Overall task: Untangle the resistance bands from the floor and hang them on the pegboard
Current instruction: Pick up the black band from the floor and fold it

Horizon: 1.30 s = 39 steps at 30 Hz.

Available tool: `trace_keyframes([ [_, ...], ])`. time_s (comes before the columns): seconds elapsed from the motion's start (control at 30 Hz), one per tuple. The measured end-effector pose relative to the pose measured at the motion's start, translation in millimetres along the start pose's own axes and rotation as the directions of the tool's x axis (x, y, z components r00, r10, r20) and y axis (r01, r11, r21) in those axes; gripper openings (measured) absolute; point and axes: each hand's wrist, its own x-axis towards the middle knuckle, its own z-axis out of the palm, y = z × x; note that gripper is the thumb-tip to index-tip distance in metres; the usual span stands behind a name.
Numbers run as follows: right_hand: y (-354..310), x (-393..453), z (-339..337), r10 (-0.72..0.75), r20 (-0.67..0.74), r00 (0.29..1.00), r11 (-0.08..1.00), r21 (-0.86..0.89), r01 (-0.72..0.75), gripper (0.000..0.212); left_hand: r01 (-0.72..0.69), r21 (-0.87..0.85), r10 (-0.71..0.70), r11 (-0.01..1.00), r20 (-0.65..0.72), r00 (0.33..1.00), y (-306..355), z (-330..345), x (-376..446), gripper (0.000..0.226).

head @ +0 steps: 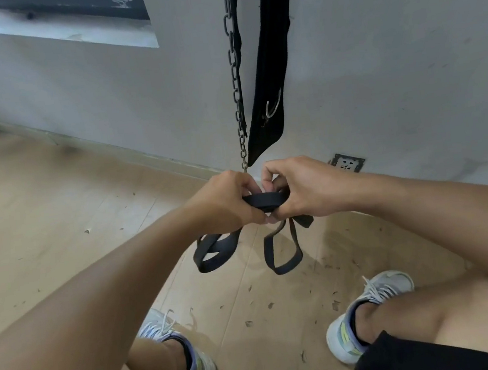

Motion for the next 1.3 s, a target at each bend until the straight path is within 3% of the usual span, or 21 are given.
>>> trace_keyframes([
  [0.1,6.6,2.8,-1.5,-0.005,0.048,0.999,0.996,0.093,0.001,0.047,-0.009,-0.040,0.007,0.999,-0.030,1.000,-1.0,-3.6,-1.1,0.026],
  [0.27,12.4,3.7,-4.3,-0.026,0.085,0.996,0.975,0.222,0.007,0.037,-0.035,-0.136,0.033,0.990,-0.015,0.999,-1.4,-8.2,-4.1,0.030],
  [0.37,16.1,4.5,-3.1,-0.030,0.101,0.994,0.977,0.215,0.007,0.033,-0.042,-0.121,0.042,0.992,-0.002,0.999,-2.1,-8.2,-4.8,0.030],
  [0.67,16.6,8.3,-0.8,-0.010,0.089,0.996,0.986,0.166,-0.005,0.048,-0.041,-0.190,0.047,0.981,0.027,0.999,-5.6,-13.8,-7.2,0.028],
  [0.83,15.4,8.0,7.5,-0.020,0.100,0.995,0.996,0.093,0.011,0.028,-0.042,-0.241,0.042,0.969,-0.007,0.999,-6.9,-15.3,-7.6,0.024],
  [0.93,13.5,9.5,6.1,-0.014,0.070,0.997,0.996,0.086,0.008,0.026,-0.047,-0.202,0.048,0.978,0.002,0.999,-6.6,-16.4,-8.3,0.024],
  [1.13,7.8,7.6,6.1,0.034,0.092,0.995,0.987,0.156,-0.048,0.047,-0.073,-0.034,0.073,0.997,-0.007,0.997,-3.4,-8.7,-9.1,0.042],
  [1.3,7.8,5.8,6.5,0.024,0.136,0.990,0.976,0.211,-0.052,0.044,-0.101,-0.002,0.101,0.995,-0.031,0.994,-2.2,-9.8,-7.9,0.030],
])
